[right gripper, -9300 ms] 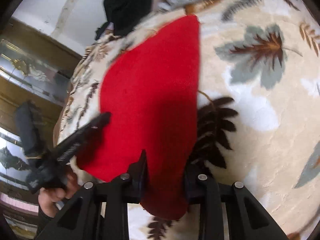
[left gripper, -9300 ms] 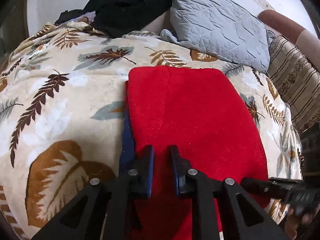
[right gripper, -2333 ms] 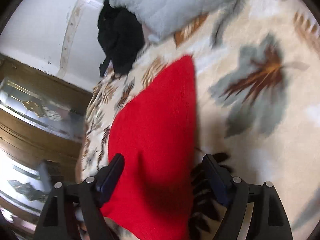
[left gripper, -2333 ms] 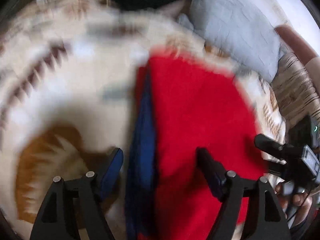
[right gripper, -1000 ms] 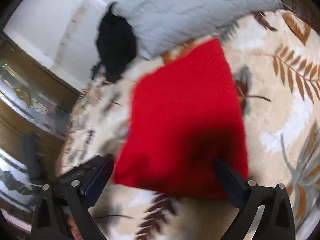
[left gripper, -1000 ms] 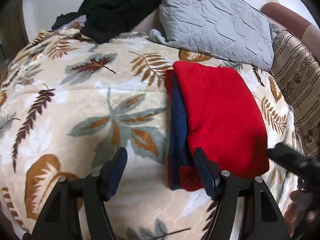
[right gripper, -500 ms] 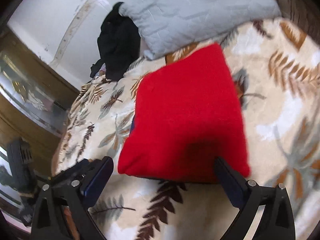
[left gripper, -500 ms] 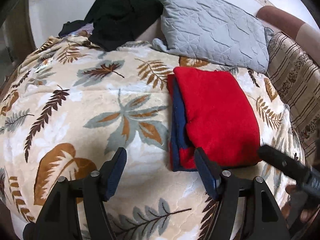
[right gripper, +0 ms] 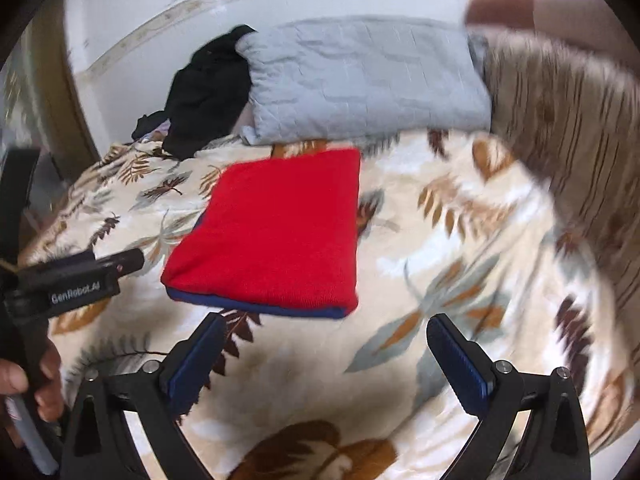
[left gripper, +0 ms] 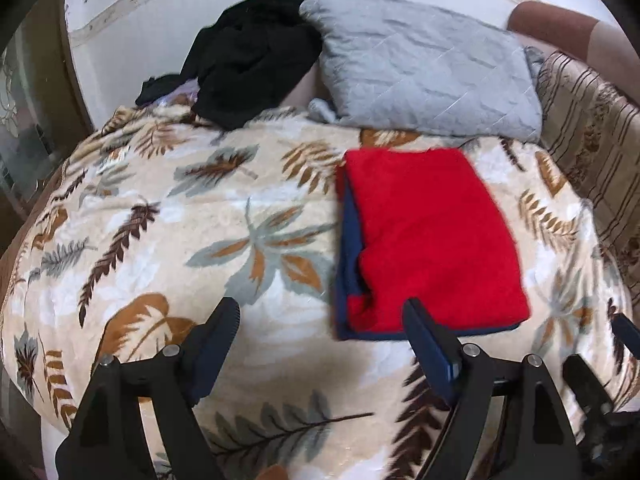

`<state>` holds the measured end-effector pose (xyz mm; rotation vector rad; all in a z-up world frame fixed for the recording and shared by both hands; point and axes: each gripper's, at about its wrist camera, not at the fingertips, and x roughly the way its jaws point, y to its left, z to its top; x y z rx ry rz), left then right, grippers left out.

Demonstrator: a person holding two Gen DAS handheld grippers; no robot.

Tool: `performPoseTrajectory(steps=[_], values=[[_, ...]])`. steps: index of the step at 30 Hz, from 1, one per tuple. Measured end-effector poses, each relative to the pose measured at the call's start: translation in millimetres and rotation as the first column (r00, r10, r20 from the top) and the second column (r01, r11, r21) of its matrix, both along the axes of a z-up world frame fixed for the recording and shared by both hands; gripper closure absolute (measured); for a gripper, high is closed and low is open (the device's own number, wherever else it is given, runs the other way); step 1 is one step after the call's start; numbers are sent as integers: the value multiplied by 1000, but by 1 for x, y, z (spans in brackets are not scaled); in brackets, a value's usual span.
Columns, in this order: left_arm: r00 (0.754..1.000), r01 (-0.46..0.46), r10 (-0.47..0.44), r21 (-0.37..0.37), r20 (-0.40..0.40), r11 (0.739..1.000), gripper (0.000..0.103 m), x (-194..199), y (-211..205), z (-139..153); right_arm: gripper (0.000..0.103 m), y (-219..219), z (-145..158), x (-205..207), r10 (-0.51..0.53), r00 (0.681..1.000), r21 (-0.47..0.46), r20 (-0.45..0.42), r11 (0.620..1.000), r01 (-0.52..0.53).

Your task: Fold small clothes

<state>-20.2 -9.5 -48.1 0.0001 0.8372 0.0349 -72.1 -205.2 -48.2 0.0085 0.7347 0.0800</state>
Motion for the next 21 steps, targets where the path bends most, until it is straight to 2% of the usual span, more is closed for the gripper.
performPoseTrajectory(steps=[3, 6, 11, 14, 18, 21], values=[[999, 18, -18, -8, 32, 1000, 19, -3, -5, 15, 1, 6, 12, -3, 14, 999, -71, 45, 997, -11], [998, 28, -27, -14, 53, 1000, 18, -5, -7, 25, 1, 8, 17, -4, 16, 999, -68, 48, 998, -12], [997, 23, -25, 35, 72, 999, 16, -7, -13, 31, 1, 12, 21, -5, 28, 998, -78, 51, 997, -24], [996, 41, -42, 15, 80, 999, 16, -9, -14, 33, 1, 13, 24, -4, 30, 998, -80, 55, 996, -25], [996, 33, -35, 26, 88, 999, 16, -9, -17, 35, 1, 15, 29, -1, 37, 997, -87, 62, 996, -32], [996, 50, -49, 0, 76, 999, 16, -7, -17, 34, 1, 15, 31, 2, 40, 997, -89, 66, 995, -34]])
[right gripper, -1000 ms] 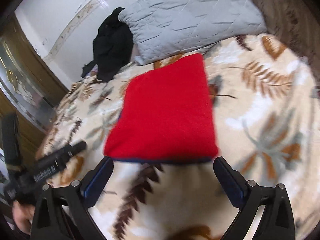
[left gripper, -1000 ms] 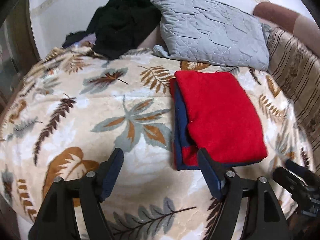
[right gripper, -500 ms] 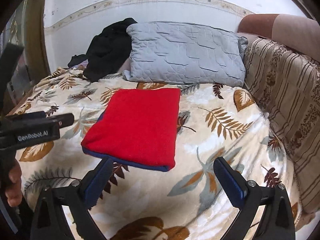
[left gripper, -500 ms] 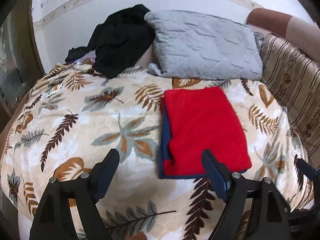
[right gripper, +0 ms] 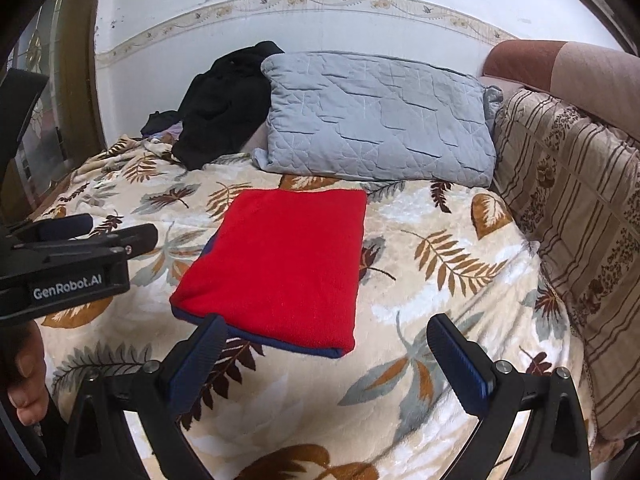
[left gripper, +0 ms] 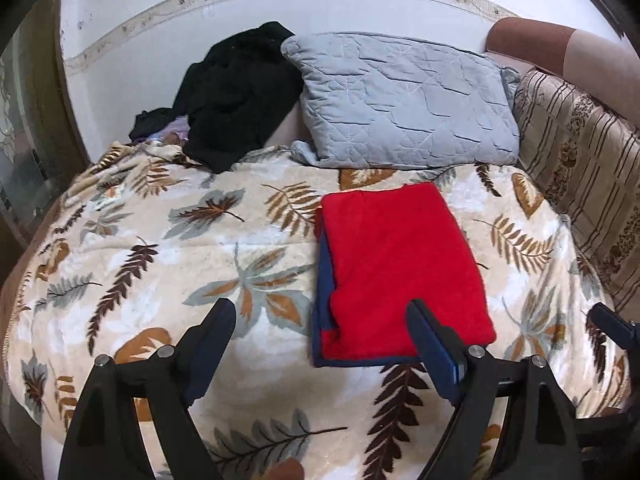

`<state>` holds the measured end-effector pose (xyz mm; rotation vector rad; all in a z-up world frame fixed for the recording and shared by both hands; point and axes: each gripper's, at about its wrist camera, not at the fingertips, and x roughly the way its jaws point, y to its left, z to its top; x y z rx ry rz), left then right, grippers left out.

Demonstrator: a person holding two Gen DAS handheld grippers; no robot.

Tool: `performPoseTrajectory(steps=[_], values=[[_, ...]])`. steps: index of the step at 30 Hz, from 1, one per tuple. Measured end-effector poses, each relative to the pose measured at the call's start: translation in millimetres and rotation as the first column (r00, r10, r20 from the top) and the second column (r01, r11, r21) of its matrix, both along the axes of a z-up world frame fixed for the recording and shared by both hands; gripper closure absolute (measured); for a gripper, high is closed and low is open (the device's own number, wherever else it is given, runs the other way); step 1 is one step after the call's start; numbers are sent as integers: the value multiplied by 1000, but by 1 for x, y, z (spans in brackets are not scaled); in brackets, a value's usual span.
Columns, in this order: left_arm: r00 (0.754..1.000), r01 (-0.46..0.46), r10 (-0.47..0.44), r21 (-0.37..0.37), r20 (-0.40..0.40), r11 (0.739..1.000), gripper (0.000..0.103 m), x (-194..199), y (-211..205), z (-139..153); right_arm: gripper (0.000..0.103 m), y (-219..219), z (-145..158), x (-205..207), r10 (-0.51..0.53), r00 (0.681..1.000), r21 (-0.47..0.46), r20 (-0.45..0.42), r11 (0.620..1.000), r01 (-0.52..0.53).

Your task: Fold small clothes

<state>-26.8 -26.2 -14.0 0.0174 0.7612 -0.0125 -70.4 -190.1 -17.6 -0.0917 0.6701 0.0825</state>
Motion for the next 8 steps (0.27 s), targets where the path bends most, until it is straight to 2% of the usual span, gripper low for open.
performPoseTrajectory(steps=[8], values=[[1000, 16, -16, -10, 21, 1000, 16, 6, -5, 3, 1, 0, 2, 9, 3, 1000, -5, -7, 1000, -3]])
